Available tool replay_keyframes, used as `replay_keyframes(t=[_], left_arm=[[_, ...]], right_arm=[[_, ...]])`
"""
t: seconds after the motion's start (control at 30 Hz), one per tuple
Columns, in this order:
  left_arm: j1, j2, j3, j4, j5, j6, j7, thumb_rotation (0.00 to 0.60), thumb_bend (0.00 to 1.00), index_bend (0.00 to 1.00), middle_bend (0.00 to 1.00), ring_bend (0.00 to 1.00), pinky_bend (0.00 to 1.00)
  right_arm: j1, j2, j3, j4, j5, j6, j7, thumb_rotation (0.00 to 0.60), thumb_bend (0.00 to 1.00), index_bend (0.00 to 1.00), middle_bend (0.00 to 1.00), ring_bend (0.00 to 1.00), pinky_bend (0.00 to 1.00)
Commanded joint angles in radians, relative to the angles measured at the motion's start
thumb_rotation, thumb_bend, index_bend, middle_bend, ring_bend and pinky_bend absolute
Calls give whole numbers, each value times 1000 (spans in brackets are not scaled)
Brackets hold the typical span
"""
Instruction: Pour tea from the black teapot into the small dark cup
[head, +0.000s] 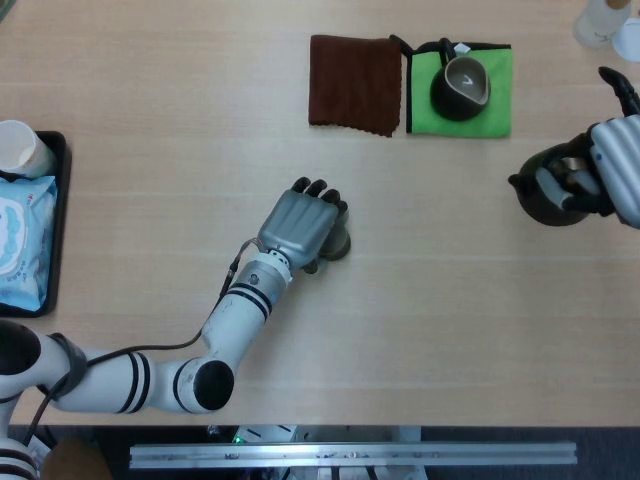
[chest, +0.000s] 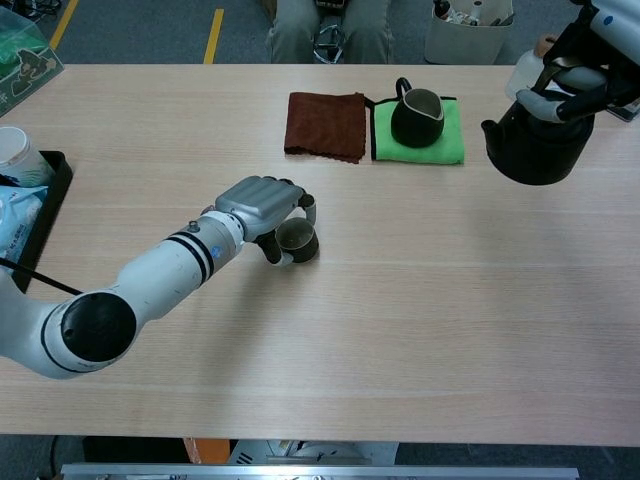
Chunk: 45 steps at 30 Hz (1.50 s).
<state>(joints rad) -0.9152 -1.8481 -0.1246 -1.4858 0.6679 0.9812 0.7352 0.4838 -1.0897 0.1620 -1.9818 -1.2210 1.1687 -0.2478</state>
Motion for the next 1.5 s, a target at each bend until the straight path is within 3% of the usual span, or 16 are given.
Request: replay_keyframes(t=[0.03,0.97,1.3,1.5], left_arm=[[-4,-10,0,19,-4,5,7,600,297,501,215,132,128],[4,-23,14,58,26,19,20,600,297,385,186,120,128],[4,-23,7,53,0,14,33,600,297,296,158,99,128],[1,-14,5,37,-18,19,52,600,296,162,106,49,128]], right_arm=[[-2,2,-1,1,-1,1,3,529,327,1000,963,938,0],[-10,8,-3,1,-9,4,13,530,328,1000,963,938,0],[-18,19,-5,-10,-14,8,19,530,327,1000,963,938,0],[-21,21,-5,-11,-18,10,22,531,328,1000,963,938,0]])
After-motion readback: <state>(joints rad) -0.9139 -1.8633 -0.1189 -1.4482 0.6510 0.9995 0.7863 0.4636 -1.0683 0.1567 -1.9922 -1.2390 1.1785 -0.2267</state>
